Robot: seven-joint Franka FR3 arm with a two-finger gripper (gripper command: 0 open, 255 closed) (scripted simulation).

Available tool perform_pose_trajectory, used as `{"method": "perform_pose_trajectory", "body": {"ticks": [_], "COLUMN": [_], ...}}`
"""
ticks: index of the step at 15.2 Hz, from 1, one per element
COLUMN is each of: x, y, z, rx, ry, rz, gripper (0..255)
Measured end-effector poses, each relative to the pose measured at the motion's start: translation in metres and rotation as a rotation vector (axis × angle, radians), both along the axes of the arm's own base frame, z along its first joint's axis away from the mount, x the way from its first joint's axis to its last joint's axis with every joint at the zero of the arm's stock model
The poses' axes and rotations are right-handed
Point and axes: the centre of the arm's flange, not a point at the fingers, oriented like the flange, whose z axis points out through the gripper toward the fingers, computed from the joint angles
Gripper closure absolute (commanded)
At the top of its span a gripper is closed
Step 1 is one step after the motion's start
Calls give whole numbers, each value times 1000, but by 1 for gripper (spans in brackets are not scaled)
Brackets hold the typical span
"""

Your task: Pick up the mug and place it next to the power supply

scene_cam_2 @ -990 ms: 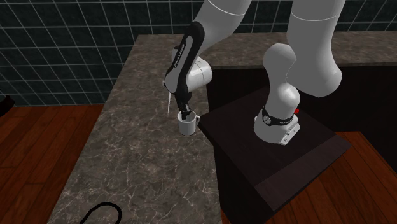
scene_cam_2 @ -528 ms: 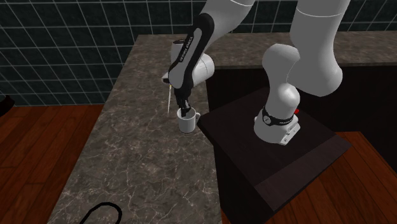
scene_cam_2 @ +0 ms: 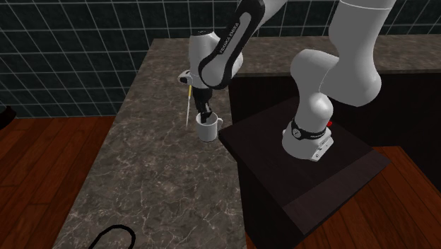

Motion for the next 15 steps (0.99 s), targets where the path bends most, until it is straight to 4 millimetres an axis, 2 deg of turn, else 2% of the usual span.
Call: {"method": "perform_pose_trajectory", "body": {"ticks": [15], "x": [0], "y": [0], "z": [80], "rx": [-2], "ry": [1], "rz": [2], "gripper": [255]}}
